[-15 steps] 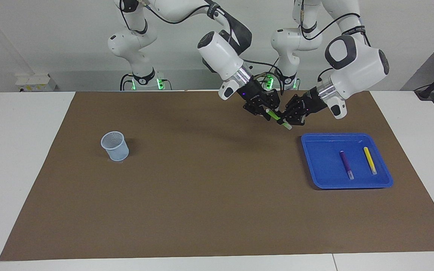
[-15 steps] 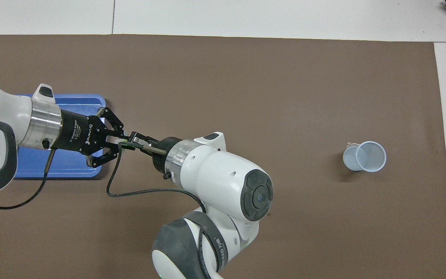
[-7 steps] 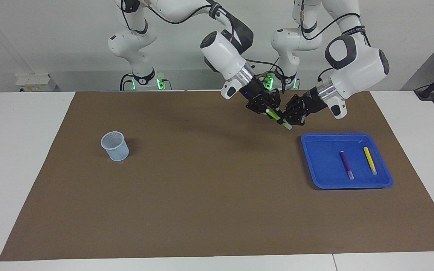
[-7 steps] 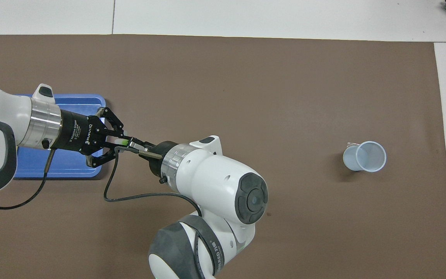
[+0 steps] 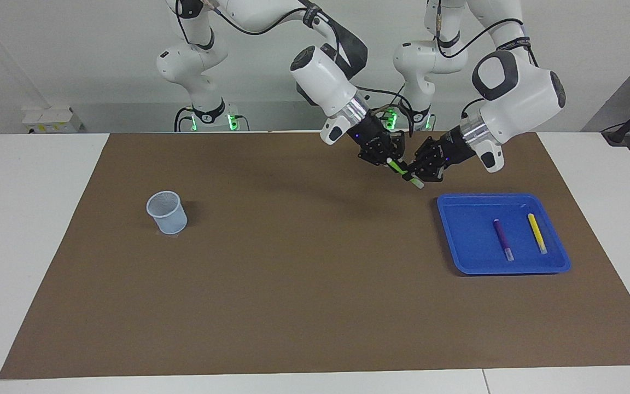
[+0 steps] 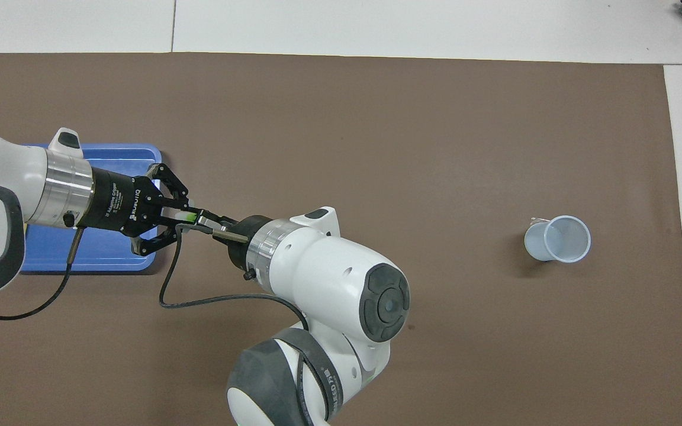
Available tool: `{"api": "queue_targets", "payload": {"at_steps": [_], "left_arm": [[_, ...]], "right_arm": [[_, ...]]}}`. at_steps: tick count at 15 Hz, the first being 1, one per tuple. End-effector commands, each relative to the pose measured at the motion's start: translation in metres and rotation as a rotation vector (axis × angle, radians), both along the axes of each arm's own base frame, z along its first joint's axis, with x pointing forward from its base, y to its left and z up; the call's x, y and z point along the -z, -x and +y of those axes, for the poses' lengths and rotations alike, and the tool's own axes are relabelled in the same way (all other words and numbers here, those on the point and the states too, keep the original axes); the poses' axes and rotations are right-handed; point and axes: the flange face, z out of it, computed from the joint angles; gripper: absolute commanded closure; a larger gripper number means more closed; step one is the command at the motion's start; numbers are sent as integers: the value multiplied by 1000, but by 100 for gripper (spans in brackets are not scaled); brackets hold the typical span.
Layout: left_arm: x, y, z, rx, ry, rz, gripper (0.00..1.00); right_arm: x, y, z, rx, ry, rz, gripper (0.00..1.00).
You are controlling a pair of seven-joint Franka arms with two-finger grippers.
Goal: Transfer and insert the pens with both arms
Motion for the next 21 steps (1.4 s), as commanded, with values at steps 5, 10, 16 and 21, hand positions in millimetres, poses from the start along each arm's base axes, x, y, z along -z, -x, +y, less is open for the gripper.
{"api": "queue_targets", "payload": {"at_steps": [5, 10, 16, 21], "left_arm": [[-3, 14, -5, 0, 10, 11, 100], [-4, 15, -6, 9, 9, 3, 91], [-5, 16, -6, 8, 9, 2, 50], [-5, 15, -4, 36, 3, -18, 55]], "right_arm": [[3, -9, -8, 8, -7, 2, 100], [12, -14, -19, -58, 44, -13, 100], [14, -23, -31, -92, 73, -22, 100], [13, -49, -79, -251, 164, -27, 100]]}}
